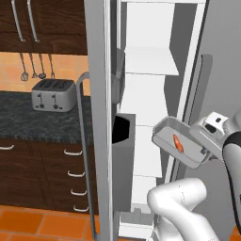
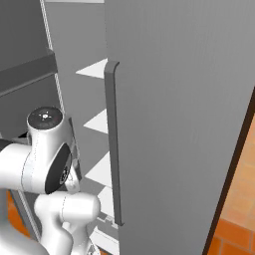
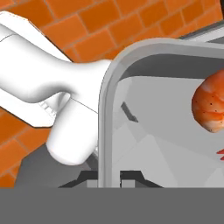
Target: Take the meat container that has the shrimp and place it on the second highest rack of the freezer. Then take the vegetable container that has the cucumber and garlic and place it on the highest rack of the freezer.
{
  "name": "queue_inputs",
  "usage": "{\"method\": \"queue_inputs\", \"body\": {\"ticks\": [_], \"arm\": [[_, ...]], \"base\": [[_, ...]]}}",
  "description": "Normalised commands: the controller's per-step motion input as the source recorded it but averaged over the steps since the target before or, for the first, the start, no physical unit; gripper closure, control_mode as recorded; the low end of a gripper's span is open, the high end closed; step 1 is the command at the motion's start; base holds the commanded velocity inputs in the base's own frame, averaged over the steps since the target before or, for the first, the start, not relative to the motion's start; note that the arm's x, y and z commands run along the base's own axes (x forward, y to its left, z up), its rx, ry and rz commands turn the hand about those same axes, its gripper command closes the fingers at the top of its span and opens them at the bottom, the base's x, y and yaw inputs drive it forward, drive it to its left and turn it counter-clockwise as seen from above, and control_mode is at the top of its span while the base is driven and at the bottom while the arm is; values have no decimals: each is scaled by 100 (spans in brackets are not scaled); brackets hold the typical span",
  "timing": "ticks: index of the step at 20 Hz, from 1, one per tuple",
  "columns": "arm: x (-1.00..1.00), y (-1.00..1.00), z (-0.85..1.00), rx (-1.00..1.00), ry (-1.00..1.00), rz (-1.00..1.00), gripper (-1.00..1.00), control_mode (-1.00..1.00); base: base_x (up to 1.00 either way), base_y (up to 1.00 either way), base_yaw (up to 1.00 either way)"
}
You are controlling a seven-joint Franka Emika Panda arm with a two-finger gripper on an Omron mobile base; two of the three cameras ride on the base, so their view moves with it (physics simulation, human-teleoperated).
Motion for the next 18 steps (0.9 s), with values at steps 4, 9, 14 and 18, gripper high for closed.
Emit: {"method": "queue_inputs", "body": {"ticks": [4, 9, 14, 18], "arm": [[33, -3, 14, 0, -32, -2, 100, -100], [23, 2, 22, 0, -16, -15, 100, -100], [41, 13, 5, 0, 19, -25, 100, -100], [43, 0, 7, 1, 24, -31, 100, -100]], "base": [[0, 0, 0], [0, 0, 0], [0, 0, 0], [0, 0, 0]]}}
